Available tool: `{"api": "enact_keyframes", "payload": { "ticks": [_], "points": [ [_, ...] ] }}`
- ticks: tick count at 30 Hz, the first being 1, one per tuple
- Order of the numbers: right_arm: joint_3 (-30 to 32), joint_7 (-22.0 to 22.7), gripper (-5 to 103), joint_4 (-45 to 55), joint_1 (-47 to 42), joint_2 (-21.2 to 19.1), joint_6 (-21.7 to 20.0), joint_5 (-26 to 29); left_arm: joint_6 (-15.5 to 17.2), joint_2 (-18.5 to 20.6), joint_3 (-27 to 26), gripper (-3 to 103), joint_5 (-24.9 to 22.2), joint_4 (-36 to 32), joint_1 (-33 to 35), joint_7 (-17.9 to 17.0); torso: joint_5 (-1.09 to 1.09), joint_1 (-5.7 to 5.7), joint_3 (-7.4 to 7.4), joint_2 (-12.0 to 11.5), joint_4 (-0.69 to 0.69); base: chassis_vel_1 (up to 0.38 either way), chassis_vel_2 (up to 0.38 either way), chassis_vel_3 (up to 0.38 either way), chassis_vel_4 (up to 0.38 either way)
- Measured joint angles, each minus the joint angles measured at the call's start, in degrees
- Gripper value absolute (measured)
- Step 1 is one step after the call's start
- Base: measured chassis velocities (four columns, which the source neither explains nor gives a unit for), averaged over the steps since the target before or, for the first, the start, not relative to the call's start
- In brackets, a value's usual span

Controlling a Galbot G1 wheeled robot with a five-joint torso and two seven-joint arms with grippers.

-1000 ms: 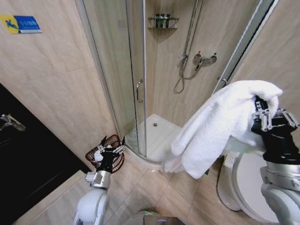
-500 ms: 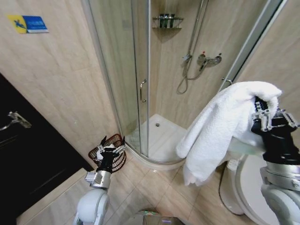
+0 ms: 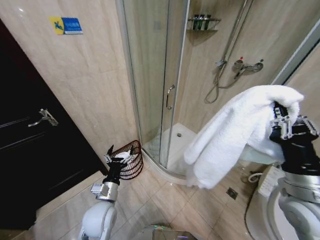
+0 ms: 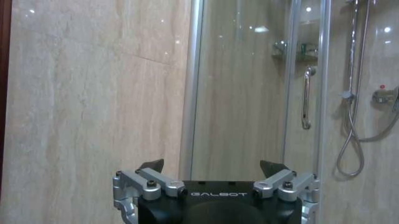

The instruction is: Discard the used towel into the hamper.

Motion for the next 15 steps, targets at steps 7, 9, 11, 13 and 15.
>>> {"api": "enact_keyframes", "payload": {
  "ticks": [7,9,11,13,15],
  "points": [
    [0.4,0.54,12,0.0,0.37,-0.19,0.67,-0.1,0.0,0.0,0.0,100,0.0,0.0,0.0,0.0,0.0,0.0,0.0,0.0,0.01,0.0,0.0,0.0,0.0],
    [0.54,0.54,12,0.0,0.32,-0.13,0.65,-0.31,0.0,0.0,0.0,100,0.0,0.0,0.0,0.0,0.0,0.0,0.0,0.0,0.0,0.0,0.0,0.0,0.0],
    [0.52,0.54,12,0.0,0.33,-0.09,0.59,-0.37,0.0,0.0,0.0,100,0.0,0.0,0.0,0.0,0.0,0.0,0.0,0.0,0.01,0.0,0.0,0.0,0.0],
    [0.49,0.54,12,0.0,0.34,-0.08,0.57,-0.37,0.0,0.0,0.0,100,0.0,0.0,0.0,0.0,0.0,0.0,0.0,0.0,0.01,0.0,0.0,0.0,0.0],
    [0.43,0.59,12,0.0,0.32,-0.08,0.54,-0.36,0.0,0.0,0.0,100,0.0,0.0,0.0,0.0,0.0,0.0,0.0,0.0,0.01,0.0,0.0,0.0,0.0]
  ]
}}
